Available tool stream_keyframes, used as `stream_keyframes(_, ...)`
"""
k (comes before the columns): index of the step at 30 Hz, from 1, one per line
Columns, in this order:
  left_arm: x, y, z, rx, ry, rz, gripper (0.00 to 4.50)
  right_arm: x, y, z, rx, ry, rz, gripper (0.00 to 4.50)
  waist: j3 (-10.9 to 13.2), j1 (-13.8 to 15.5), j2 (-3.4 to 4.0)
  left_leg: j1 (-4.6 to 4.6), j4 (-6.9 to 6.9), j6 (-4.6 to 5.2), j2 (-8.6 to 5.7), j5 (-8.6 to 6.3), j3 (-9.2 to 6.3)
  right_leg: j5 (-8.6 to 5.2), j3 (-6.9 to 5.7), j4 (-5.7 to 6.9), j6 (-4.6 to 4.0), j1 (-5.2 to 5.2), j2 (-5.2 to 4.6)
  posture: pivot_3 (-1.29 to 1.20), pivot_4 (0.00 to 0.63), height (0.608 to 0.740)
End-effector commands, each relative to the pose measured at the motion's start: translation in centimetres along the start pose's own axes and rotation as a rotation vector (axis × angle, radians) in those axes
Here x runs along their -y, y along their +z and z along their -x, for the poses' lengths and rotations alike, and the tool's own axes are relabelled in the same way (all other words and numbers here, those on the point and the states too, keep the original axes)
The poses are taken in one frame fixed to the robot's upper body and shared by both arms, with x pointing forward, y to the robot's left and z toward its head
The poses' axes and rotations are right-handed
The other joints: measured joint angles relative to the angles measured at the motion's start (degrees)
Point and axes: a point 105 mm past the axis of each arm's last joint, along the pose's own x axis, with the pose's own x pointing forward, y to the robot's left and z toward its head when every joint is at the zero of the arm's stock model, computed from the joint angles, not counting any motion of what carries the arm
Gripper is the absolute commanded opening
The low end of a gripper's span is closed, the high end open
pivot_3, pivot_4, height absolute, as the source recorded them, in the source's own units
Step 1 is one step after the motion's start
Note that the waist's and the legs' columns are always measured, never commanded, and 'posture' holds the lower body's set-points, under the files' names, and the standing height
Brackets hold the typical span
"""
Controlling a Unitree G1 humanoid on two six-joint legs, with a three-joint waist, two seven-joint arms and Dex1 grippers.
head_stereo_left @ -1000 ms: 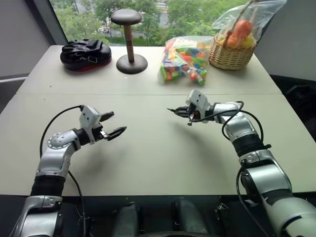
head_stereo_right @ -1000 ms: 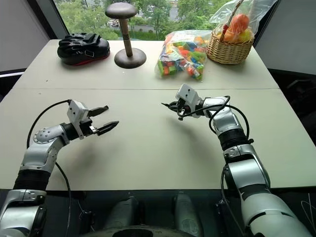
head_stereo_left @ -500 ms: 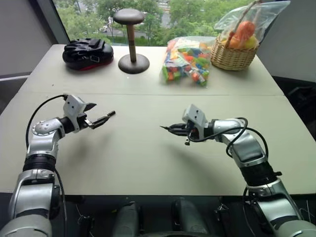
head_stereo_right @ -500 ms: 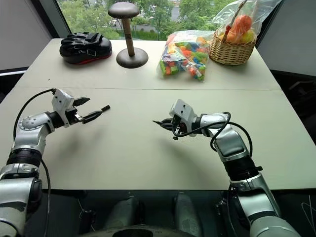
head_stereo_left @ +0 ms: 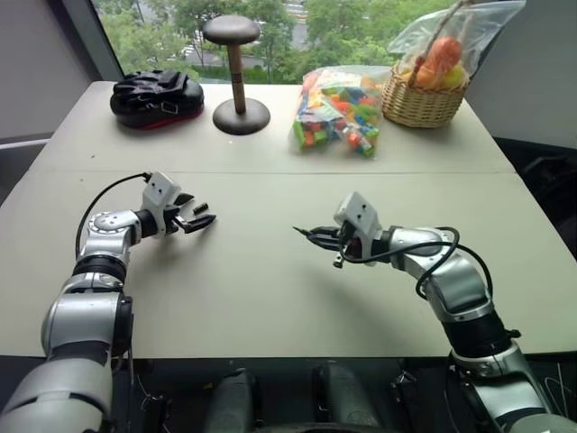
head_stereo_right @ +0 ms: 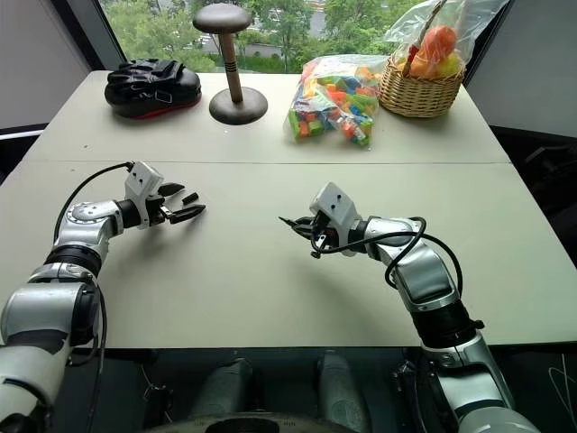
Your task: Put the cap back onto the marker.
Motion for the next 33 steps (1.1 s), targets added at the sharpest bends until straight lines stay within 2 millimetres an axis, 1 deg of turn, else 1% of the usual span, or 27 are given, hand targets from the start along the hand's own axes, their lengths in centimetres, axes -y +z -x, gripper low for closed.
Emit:
stream_keyframes(1, -0.4, 1.0, 0.0, 0.009, 0.007, -0.024, 4.5, 0.3, 1.3, 0.8, 0.045, -0.029, 0.028, 0.04, 0.0, 0.01, 0.0, 0.0, 0.0, 0.0, 0.0, 0.0, 0.0, 0.0, 0.0, 0.0, 0.0, 0.0, 0.0, 0.0, 0.15, 0.74)
stream_keyframes(4, -0.1, 0.6, -0.1, -0.004, -0.006, -0.019, 4.5, 0.4, 1.2, 0.8, 0.045, -0.036, 0.026, 0.04, -0.01, 0.01, 0.0, 0.01, 0.0, 0.0, 0.0, 0.0, 0.0, 0.0, 0.0, 0.0, 0.0, 0.0, -0.01, 0.0, 0.15, 0.74)
stream_keyframes(6, 0.0, 0.4, -0.2, -0.005, -0.011, -0.011, 3.95, 0.5, 1.2, 0.8, 0.047, -0.039, 0.025, 0.0, 0.0, 0.01, 0.0, 0.01, 0.0, 0.0, 0.0, 0.0, 0.0, 0.0, 0.0, 0.01, 0.0, 0.0, 0.0, 0.0, 0.15, 0.74)
stream_keyframes(7, 0.1, 0.4, -0.3, -0.006, -0.013, -0.009, 3.6, 0.5, 1.2, 0.8, 0.048, -0.041, 0.025, 0.0, -0.01, 0.01, -0.01, 0.02, 0.0, 0.0, 0.0, 0.0, 0.0, 0.0, 0.0, 0.01, 0.0, 0.0, 0.0, 0.0, 0.15, 0.74)
stream_keyframes(10, 0.3, 0.2, -0.5, -0.011, -0.017, -0.004, 2.06, 0.7, 1.2, 0.7, 0.049, -0.048, 0.024, 0.0, -0.01, 0.02, -0.01, 0.02, 0.0, 0.0, 0.0, 0.0, 0.0, 0.0, 0.0, 0.01, 0.0, 0.0, -0.01, 0.0, 0.15, 0.74)
stream_keyframes(13, 0.5, 0.0, -0.6, -0.012, -0.02, 0.005, 0.42, 0.8, 1.1, 0.9, 0.045, -0.052, 0.026, 0.0, -0.01, 0.12, -0.02, 0.02, 0.0, 0.0, 0.0, 0.0, 0.0, 0.0, 0.0, 0.01, 0.0, 0.01, -0.02, 0.0, 0.15, 0.74)
stream_keyframes(14, 0.5, -0.1, -0.6, -0.013, -0.021, 0.006, 0.05, 0.8, 1.1, 0.9, 0.041, -0.051, 0.029, 0.0, -0.01, 0.14, -0.02, 0.01, 0.0, 0.0, 0.0, 0.0, 0.0, 0.0, 0.0, 0.01, 0.0, 0.01, -0.02, 0.0, 0.15, 0.74)
stream_keyframes(19, 0.7, -0.3, -0.8, -0.015, -0.025, 0.003, 0.05, 1.3, 0.7, 1.1, 0.022, -0.048, 0.047, 0.0, -0.02, 0.14, -0.02, 0.02, 0.0, 0.01, -0.01, 0.0, 0.0, 0.0, 0.0, 0.01, 0.0, 0.02, -0.03, 0.0, 0.15, 0.74)
stream_keyframes(21, 0.9, 0.2, -0.9, 0.004, -0.033, -0.007, 0.05, 1.7, 0.6, 1.2, 0.01, -0.045, 0.077, 0.0, -0.02, 0.17, -0.03, 0.02, 0.01, 0.01, -0.01, 0.0, 0.0, 0.0, 0.0, 0.01, 0.0, 0.03, -0.03, 0.0, 0.15, 0.74)
stream_keyframes(22, 1.1, 0.8, -1.1, 0.03, -0.057, -0.021, 0.05, 2.0, 0.6, 1.3, 0.002, -0.039, 0.105, 0.0, -0.02, 0.18, -0.03, 0.02, 0.01, 0.01, -0.01, 0.0, 0.0, 0.0, 0.0, 0.01, 0.0, 0.03, -0.04, 0.0, 0.15, 0.74)
stream_keyframes(24, 2.1, 2.6, -1.7, 0.094, -0.122, -0.068, 0.05, 2.7, 0.7, 1.4, -0.009, -0.028, 0.158, 0.0, -0.02, 0.26, -0.03, 0.02, 0.02, 0.01, -0.03, 0.0, 0.0, 0.0, 0.0, 0.01, 0.0, 0.03, -0.04, 0.0, 0.15, 0.74)
stream_keyframes(27, 3.7, 4.0, -2.5, 0.166, -0.195, -0.115, 0.05, 3.6, 0.9, 1.0, 0.024, -0.02, 0.188, 0.0, 0.0, 0.12, -0.06, -0.01, 0.03, 0.01, -0.04, -0.01, 0.02, 0.0, 0.0, -0.02, 0.0, 0.03, -0.04, 0.0, 0.15, 0.74)
stream_keyframes(33, 7.0, 4.7, -4.2, 0.248, -0.291, -0.14, 0.05, 5.0, 0.5, -0.3, 0.052, -0.003, 0.216, 0.0, 0.01, -0.3, -0.04, 0.03, 0.01, 0.05, 0.0, -0.03, 0.05, 0.0, 0.02, -0.01, 0.01, 0.02, 0.03, 0.0, 0.15, 0.74)
